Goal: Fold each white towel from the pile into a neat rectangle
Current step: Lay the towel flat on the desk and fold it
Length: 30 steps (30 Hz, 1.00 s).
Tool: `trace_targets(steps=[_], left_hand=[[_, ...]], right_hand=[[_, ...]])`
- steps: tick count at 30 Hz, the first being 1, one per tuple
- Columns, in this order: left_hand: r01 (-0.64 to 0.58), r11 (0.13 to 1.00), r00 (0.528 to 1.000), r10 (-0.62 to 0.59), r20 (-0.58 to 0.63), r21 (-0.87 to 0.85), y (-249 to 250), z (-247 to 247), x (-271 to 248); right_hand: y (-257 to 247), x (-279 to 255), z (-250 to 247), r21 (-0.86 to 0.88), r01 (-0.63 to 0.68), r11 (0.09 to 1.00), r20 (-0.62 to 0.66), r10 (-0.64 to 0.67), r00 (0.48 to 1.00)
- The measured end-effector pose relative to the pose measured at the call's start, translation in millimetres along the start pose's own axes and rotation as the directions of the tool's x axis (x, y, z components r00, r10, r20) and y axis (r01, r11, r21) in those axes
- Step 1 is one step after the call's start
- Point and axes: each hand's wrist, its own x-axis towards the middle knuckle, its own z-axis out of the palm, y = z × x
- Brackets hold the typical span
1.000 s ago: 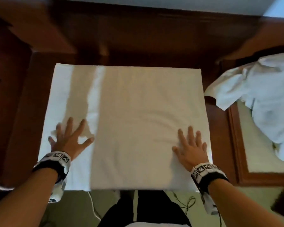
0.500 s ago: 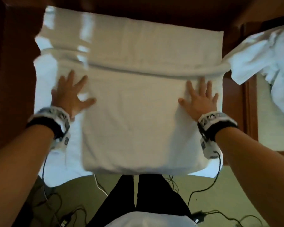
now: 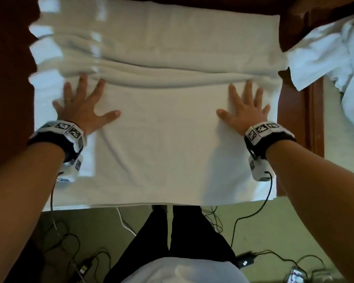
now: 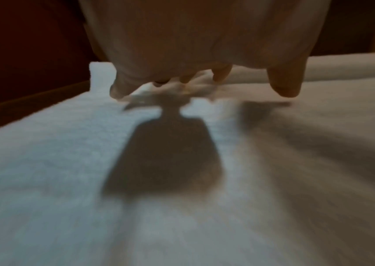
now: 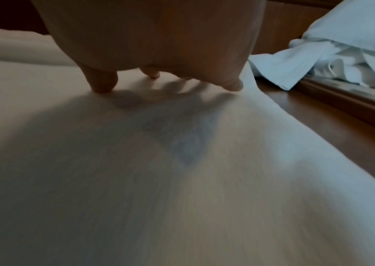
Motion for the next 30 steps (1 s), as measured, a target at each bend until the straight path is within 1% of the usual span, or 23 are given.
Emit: trace_targets(steps=[2, 4, 7, 9, 11, 13, 15, 17, 18, 20, 21, 22, 23, 25, 27, 28, 30], left_hand=[[-0.009, 0.999, 1.000, 0.008, -0.021, -0.040, 1, 4, -14], [0.000, 0.998, 1.000, -0.002, -0.025, -0.069, -1, 23, -44], [0.013, 1.000, 0.998, -0.011, 0.066, -0.024, -8, 63, -92], [0.028, 1.000, 0.996, -0.029, 0.083, 0.012, -13, 76, -98], [0.039, 0.999, 0.997, -0.040, 0.062, 0.023, -13, 73, -85], [0.030, 0.999, 0.999, -0.030, 0.017, 0.027, -10, 64, -64], [0.020, 0.999, 1.000, -0.019, -0.006, 0.028, -5, 52, -43], [-0.008, 1.000, 0.999, 0.008, -0.031, -0.005, -2, 41, -33], [-0.033, 0.999, 0.998, 0.031, -0.063, -0.032, -3, 39, -35], [-0.094, 0.993, 0.984, 0.082, -0.157, -0.073, -12, 46, -51], [-0.124, 0.989, 0.976, 0.108, -0.189, -0.075, -20, 56, -65], [-0.144, 0.988, 0.972, 0.129, -0.195, -0.064, -29, 71, -83], [-0.149, 0.988, 0.974, 0.139, -0.177, -0.043, -41, 88, -102], [-0.110, 0.994, 0.989, 0.112, -0.100, 0.025, -69, 121, -136], [-0.069, 0.993, 0.996, 0.075, -0.055, 0.097, -93, 139, -154], [-0.063, 0.992, 0.996, 0.069, -0.051, 0.108, -97, 142, -158], [-0.088, 0.992, 0.992, 0.096, -0.087, 0.094, -94, 142, -160]], right_hand=[[-3, -16, 8, -0.008, -0.011, 1.000, -0.020, 0.010, 1.000], [0, -49, 27, -0.014, -0.004, 1.000, -0.017, 0.004, 1.000], [13, -99, 60, -0.007, 0.010, 1.000, 0.087, -0.009, 0.996], [21, -102, 67, -0.037, 0.012, 0.999, 0.120, -0.008, 0.993], [22, -85, 62, -0.065, 0.011, 0.998, 0.093, -0.005, 0.996], [19, -61, 50, -0.061, 0.016, 0.998, 0.042, -0.013, 0.999], [16, -40, 36, -0.050, 0.010, 0.999, 0.018, -0.009, 1.000], [13, -31, 27, -0.023, 0.002, 1.000, -0.001, -0.002, 1.000], [11, -33, 26, -0.011, -0.001, 1.000, -0.024, 0.001, 1.000], [10, -49, 36, 0.006, -0.001, 1.000, -0.110, 0.002, 0.994], [12, -64, 47, 0.012, 0.001, 1.000, -0.159, 0.000, 0.987], [16, -82, 61, 0.022, 0.000, 1.000, -0.189, 0.004, 0.982], [23, -102, 78, 0.036, -0.010, 0.999, -0.184, 0.016, 0.983], [42, -135, 106, 0.038, -0.050, 0.998, -0.115, 0.054, 0.992], [58, -149, 120, 0.007, -0.069, 0.998, -0.075, 0.069, 0.995], [61, -150, 120, 0.008, -0.065, 0.998, -0.084, 0.065, 0.994], [56, -148, 115, 0.028, -0.012, 1.000, -0.167, 0.017, 0.986]])
